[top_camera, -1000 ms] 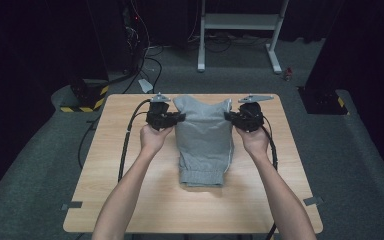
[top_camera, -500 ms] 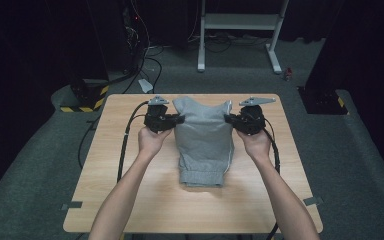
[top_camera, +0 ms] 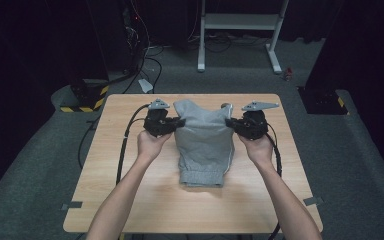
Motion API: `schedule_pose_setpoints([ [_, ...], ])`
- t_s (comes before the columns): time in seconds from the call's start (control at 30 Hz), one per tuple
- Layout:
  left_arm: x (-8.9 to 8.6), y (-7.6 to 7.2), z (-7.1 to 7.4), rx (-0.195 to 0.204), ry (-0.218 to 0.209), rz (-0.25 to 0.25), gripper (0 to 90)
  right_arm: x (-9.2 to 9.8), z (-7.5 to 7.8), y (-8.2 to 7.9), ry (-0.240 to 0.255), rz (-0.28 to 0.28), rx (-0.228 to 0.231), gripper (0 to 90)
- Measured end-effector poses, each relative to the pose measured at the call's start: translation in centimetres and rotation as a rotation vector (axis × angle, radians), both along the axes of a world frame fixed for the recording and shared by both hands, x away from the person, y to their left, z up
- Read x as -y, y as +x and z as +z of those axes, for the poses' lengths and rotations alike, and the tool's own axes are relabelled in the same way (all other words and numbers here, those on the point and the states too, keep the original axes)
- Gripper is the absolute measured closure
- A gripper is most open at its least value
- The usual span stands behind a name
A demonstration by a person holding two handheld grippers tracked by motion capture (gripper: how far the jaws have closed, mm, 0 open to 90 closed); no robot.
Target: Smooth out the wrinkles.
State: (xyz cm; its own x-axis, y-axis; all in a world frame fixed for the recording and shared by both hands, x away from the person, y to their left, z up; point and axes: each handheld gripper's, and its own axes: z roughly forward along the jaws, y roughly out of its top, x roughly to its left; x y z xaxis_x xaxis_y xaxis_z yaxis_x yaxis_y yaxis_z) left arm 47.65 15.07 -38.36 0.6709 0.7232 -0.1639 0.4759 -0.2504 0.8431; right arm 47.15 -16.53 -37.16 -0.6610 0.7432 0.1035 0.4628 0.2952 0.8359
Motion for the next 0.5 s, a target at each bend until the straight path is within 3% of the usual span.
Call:
schedule_pose_setpoints([
  [0.4,0.1,-1.4,-0.5,0.002,-0.004,-0.019,79.9,0.5,-0.6,-1.5,0.024,0.014,-0.002,85.2],
  [0.5,0.0,-1.8,-0.9,-0.003,-0.007,-0.024,79.9,0.3,-0.9,-2.2,-0.003,0.025,0.013,85.2],
])
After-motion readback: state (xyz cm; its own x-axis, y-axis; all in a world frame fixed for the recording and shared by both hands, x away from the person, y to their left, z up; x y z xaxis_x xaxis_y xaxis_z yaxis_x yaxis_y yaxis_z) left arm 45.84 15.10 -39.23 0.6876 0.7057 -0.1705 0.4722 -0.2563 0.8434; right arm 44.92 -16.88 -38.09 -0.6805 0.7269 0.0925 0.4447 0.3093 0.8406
